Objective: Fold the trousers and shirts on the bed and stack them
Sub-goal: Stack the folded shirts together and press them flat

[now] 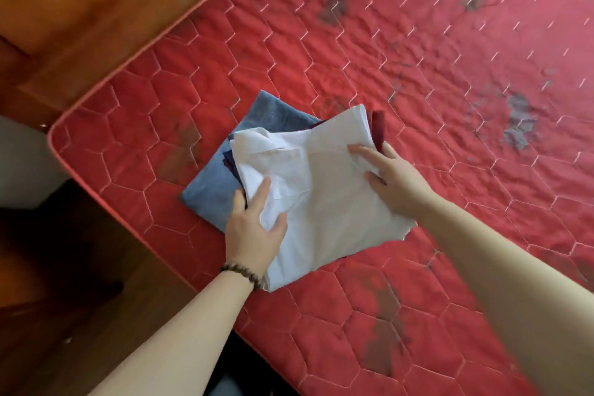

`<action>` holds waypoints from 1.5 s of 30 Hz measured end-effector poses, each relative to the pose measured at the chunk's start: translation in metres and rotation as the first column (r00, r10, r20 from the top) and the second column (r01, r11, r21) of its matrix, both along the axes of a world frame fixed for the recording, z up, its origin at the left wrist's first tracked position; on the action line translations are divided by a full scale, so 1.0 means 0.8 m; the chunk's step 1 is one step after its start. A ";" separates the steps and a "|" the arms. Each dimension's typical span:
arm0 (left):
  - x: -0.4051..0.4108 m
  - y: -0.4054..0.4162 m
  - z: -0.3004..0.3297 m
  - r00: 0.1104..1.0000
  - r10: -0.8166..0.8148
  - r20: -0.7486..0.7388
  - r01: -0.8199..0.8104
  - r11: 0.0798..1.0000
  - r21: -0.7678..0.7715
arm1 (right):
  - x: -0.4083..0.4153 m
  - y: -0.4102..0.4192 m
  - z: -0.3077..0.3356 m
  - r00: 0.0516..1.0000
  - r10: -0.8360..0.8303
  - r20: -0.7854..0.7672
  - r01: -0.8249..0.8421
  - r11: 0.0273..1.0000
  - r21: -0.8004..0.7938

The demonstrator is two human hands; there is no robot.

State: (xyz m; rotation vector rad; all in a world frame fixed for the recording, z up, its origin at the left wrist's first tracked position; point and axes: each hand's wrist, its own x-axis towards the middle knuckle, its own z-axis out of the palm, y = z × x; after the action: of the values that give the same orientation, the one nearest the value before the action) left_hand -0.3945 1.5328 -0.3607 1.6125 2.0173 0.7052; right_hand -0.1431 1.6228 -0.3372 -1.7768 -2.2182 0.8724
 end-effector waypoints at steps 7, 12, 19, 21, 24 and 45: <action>-0.014 0.001 -0.019 0.884 0.452 0.122 -0.450 0.892 -0.043 | -0.123 0.138 -0.004 0.905 0.402 0.140 -0.414 0.907 0.072; -0.003 -0.019 -0.056 0.793 0.529 0.302 -0.448 0.843 -0.299 | -0.144 0.175 -0.060 0.858 0.459 0.230 -0.446 0.889 -0.108; -0.028 -0.027 -0.085 0.731 0.534 0.426 -0.378 0.836 -0.399 | -0.131 0.179 -0.109 0.906 0.218 0.363 -0.185 0.975 -0.124; -0.027 -0.022 -0.085 0.759 0.501 0.415 -0.358 0.854 -0.376 | -0.135 0.183 -0.106 0.907 0.250 0.340 -0.217 0.967 -0.131; -0.018 -0.022 -0.086 0.799 0.483 0.358 -0.383 0.868 -0.317 | -0.137 0.180 -0.102 0.920 0.286 0.268 -0.289 0.957 -0.029; -0.048 -0.003 -0.123 0.462 0.718 0.521 -0.504 0.696 -0.512 | -0.109 0.191 -0.134 0.985 -0.047 0.163 0.119 0.878 -0.463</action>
State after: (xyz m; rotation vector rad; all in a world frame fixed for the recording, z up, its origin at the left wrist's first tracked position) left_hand -0.4326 1.5302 -0.4590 0.2460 1.9269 1.0138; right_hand -0.2306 1.7759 -0.4443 -2.1894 -2.1174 1.4012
